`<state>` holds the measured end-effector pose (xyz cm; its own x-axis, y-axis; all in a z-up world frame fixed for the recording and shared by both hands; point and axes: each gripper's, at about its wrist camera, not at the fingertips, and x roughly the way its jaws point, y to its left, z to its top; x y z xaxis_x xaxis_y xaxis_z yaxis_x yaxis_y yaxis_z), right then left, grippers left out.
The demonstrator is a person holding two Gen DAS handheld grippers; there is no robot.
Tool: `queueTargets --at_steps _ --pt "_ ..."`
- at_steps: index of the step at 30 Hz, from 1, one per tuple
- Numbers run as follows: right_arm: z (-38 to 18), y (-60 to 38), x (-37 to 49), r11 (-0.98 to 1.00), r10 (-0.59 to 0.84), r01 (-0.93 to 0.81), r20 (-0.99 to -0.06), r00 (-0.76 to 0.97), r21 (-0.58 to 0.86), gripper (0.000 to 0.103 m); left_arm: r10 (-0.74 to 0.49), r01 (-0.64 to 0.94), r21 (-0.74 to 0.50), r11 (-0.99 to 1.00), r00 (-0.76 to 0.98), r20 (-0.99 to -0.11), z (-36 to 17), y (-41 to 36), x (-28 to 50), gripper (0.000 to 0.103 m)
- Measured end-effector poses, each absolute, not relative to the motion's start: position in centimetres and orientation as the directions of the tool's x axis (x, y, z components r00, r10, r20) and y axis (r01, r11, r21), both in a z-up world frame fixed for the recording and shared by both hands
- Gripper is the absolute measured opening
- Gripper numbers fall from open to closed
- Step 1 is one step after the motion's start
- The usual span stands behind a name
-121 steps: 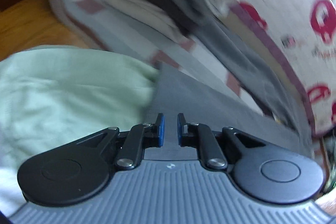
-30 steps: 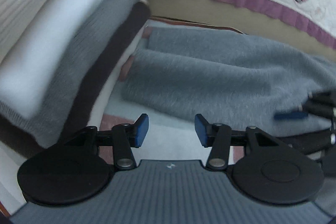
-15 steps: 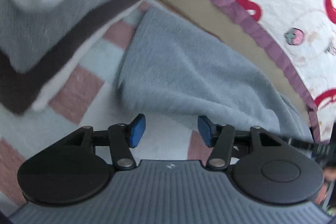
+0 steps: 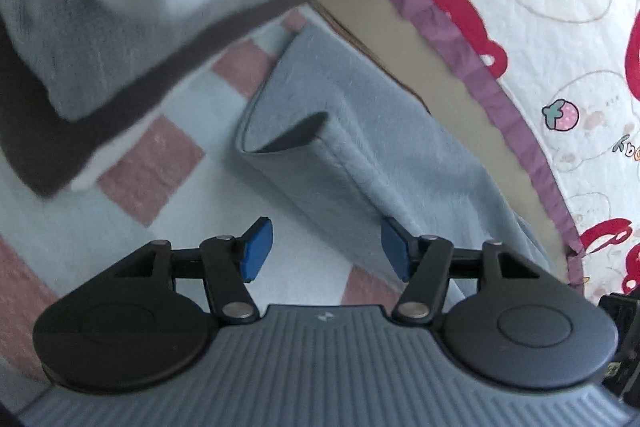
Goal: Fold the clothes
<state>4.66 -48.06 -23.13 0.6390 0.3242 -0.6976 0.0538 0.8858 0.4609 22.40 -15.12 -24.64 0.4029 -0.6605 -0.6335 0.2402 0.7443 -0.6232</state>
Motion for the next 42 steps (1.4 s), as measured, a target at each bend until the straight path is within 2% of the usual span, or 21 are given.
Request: queueTargets --at_steps 2,5,9,15,20,23,28,30,33,34,35,36,37,39,42 --pt "-23.1 -47.4 4.8 0.908 0.299 0.047 -0.720 0.626 0.417 0.002 -0.637 0.192 -0.627 0.755 0.441 -0.632 -24.5 -14.6 22.2 0.056" --pt "-23.4 -45.5 5.2 0.965 0.185 0.038 -0.775 0.604 0.260 0.002 -0.620 0.201 -0.602 0.773 0.444 -0.647 -24.5 -14.7 22.1 0.056" --pt "-23.2 -43.4 5.0 0.991 0.114 -0.023 -0.764 0.635 0.128 0.002 -0.622 0.176 -0.615 0.768 0.431 -0.654 -24.6 -14.6 22.2 0.057" --pt "-22.8 -43.2 4.2 0.994 0.100 -0.028 -0.732 0.674 0.110 0.002 -0.643 0.231 -0.604 0.763 0.368 -0.672 -24.8 -15.8 22.3 0.059" --pt "-22.4 -43.5 3.5 0.988 0.077 0.038 -0.684 0.725 0.151 0.002 -0.593 0.249 -0.539 0.805 0.364 -0.718 -24.6 -17.0 21.1 0.059" --pt "-21.9 -43.9 3.5 0.971 0.087 0.082 -0.653 0.752 0.224 0.002 -0.620 0.255 -0.565 0.785 0.332 -0.711 -24.1 -16.8 20.8 0.059" --pt "-21.5 -42.7 3.9 0.983 0.072 0.055 -0.650 0.756 0.173 0.002 -0.693 0.149 -0.679 0.718 0.240 -0.680 -25.2 -17.2 21.2 0.062" --pt "-21.4 -42.2 3.7 0.987 0.079 0.032 -0.646 0.759 0.159 0.002 -0.692 0.121 -0.688 0.715 0.258 -0.674 -25.4 -17.7 21.4 0.067" --pt "-21.2 -42.0 3.1 0.990 0.081 0.015 -0.637 0.767 0.143 0.003 -0.683 0.097 -0.691 0.717 0.296 -0.667 -25.6 -18.1 21.4 0.068" --pt "-21.1 -42.1 2.7 0.990 0.077 0.015 -0.632 0.771 0.139 0.003 -0.693 0.124 -0.692 0.711 0.291 -0.660 -25.6 -18.6 21.5 0.063" --pt "-21.0 -42.2 2.3 0.991 0.074 0.015 -0.628 0.775 0.136 0.003 -0.703 0.154 -0.693 0.704 0.283 -0.652 -25.7 -19.2 21.7 0.048" --pt "-20.9 -42.3 1.8 0.991 0.071 0.016 -0.623 0.779 0.133 0.003 -0.670 0.219 -0.634 0.741 0.285 -0.685 -25.4 -20.2 21.6 0.003" --pt "-20.9 -42.4 1.4 0.991 0.068 0.016 -0.618 0.783 0.130 0.003 -0.631 0.286 -0.564 0.774 0.292 -0.718 -25.1 -21.3 21.5 0.002" --pt "-20.7 -42.5 0.6 0.992 0.062 0.018 -0.608 0.791 0.123 0.003 -0.600 0.429 -0.431 0.794 0.436 -0.671 -22.5 -22.1 19.5 0.002" --pt "-20.4 -42.8 -0.6 0.993 0.052 0.019 -0.594 0.803 0.114 0.006 -0.559 0.423 -0.375 0.825 0.513 -0.652 -20.3 -21.1 19.2 0.002"
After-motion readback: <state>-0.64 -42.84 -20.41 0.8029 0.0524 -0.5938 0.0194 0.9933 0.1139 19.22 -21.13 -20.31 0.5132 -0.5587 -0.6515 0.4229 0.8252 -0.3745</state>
